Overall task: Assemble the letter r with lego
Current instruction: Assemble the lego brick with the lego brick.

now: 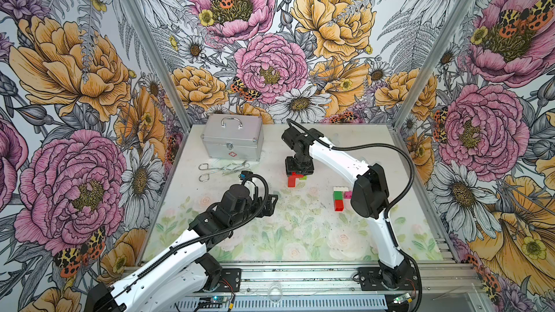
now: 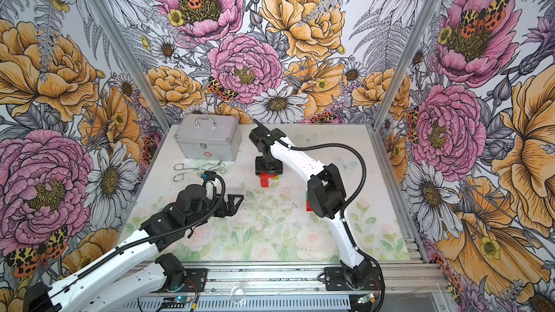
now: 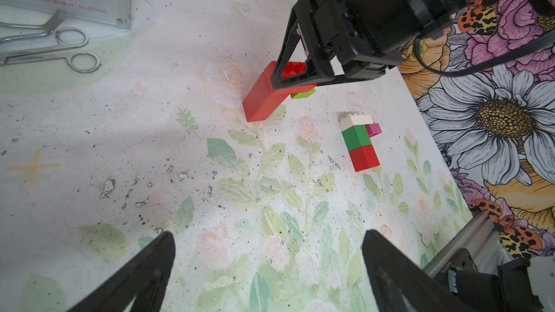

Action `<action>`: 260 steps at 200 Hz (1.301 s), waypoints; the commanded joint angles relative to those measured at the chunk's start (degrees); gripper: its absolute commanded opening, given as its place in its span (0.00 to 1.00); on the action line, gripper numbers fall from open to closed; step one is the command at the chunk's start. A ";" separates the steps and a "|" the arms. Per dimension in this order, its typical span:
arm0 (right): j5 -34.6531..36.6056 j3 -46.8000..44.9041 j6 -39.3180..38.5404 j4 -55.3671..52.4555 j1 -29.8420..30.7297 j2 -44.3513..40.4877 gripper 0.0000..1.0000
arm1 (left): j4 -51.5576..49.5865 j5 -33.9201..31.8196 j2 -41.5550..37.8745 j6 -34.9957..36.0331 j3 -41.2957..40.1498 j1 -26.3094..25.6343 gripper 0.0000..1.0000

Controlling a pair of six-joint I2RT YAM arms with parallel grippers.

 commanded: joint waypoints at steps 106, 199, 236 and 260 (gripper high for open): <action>1.48 -5.00 0.59 -3.79 0.71 12.29 0.29 | 4.15 3.53 0.96 -0.52 -2.16 2.73 0.99; 3.04 -3.19 0.12 -6.70 0.91 4.22 0.29 | 5.78 5.09 1.10 -0.81 -2.85 3.52 0.99; 3.80 -3.57 0.41 -10.70 0.96 -6.93 0.30 | 5.47 4.88 -0.46 -0.72 -3.09 3.35 0.99; 1.15 -9.76 1.27 -10.86 1.35 -14.52 0.30 | 5.44 4.45 -1.40 -0.76 -3.18 2.51 0.99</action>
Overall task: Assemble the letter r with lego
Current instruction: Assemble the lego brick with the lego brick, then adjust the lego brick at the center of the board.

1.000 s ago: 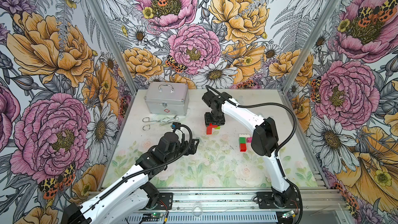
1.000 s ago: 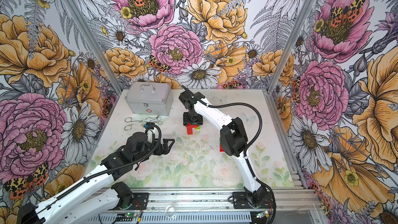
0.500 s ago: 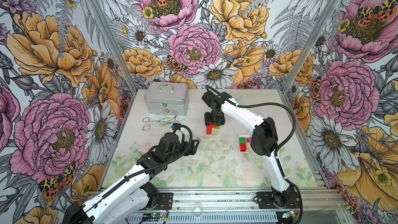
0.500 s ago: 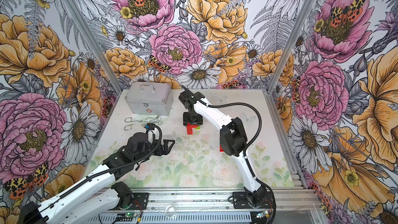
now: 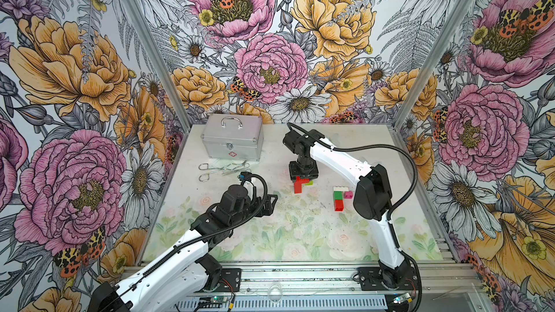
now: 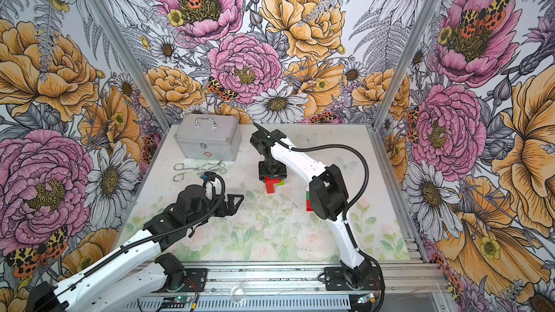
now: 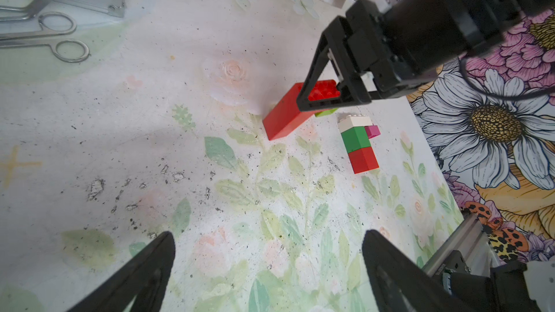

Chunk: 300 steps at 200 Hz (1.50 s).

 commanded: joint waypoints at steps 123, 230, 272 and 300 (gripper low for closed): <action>-13.55 -23.54 -0.30 -1.50 1.60 -16.56 0.31 | -2.08 -4.28 -4.00 -0.26 1.01 -8.56 0.99; -14.83 -20.06 -3.99 -1.50 -0.62 -8.51 0.37 | -2.06 -3.64 -1.72 0.40 1.88 -7.07 0.99; -15.86 -17.23 -6.87 -1.74 -3.34 -5.33 0.50 | -2.43 -2.47 -1.47 0.89 2.30 -5.01 0.99; -16.26 -13.68 -8.94 -2.43 -4.93 -2.45 0.61 | -2.73 -1.86 -0.61 1.29 3.18 -3.78 0.99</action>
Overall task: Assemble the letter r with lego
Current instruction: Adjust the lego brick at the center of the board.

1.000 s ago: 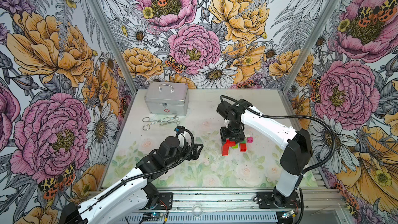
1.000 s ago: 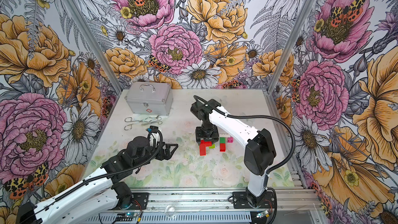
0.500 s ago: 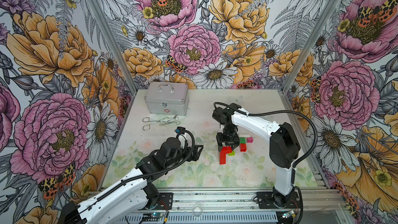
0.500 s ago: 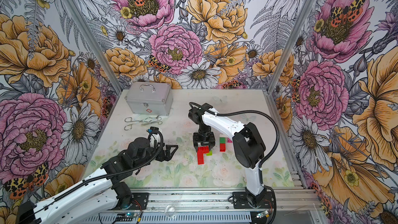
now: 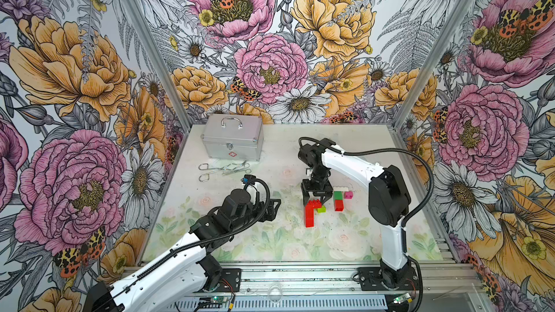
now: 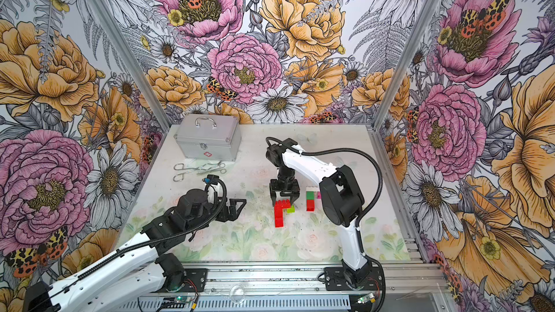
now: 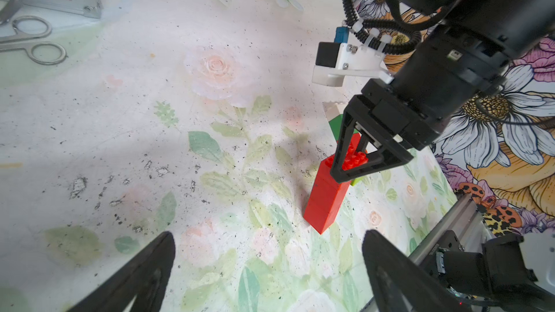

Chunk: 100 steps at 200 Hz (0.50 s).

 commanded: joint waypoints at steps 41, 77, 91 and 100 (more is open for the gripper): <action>3.46 8.99 -4.22 0.55 -2.42 5.38 0.72 | -1.59 0.67 1.96 1.61 3.85 1.90 0.99; 3.96 7.45 -4.46 2.93 -2.66 4.53 0.74 | -2.65 0.63 1.80 1.48 4.70 1.80 0.99; 4.71 6.17 -4.04 4.23 -2.66 3.23 0.74 | -2.86 0.21 1.19 1.29 4.72 1.47 0.99; 4.71 5.38 -3.93 4.97 -2.73 2.25 0.74 | -2.93 -0.15 0.83 1.09 4.65 1.51 0.99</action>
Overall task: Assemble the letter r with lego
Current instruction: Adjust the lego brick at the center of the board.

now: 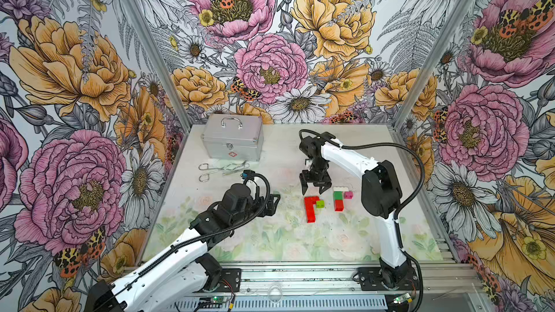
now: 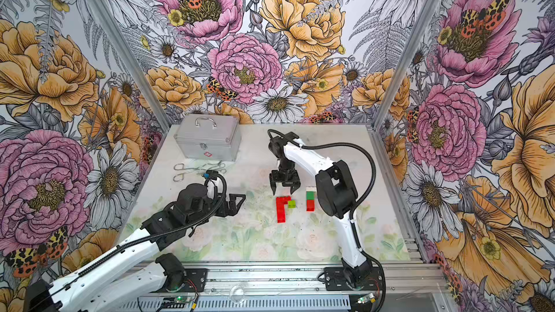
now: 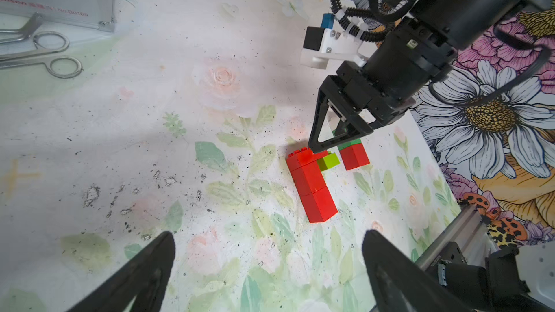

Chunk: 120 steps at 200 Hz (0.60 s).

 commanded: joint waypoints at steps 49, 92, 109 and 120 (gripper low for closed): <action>2.22 -6.24 0.74 6.05 -0.11 -6.81 0.74 | -1.24 -0.88 -0.73 0.58 1.05 -0.28 0.99; 2.04 -7.88 0.83 7.05 -0.12 -7.53 0.75 | -1.86 -1.70 -2.70 -0.41 0.34 -1.32 0.99; 3.25 -7.46 0.26 7.08 -0.15 -7.48 0.75 | -1.84 -2.55 -2.81 -0.33 0.08 -1.32 0.99; 6.64 -7.52 -0.52 7.88 -0.14 -7.78 0.76 | -1.72 -3.36 -2.17 0.02 0.08 -1.32 0.99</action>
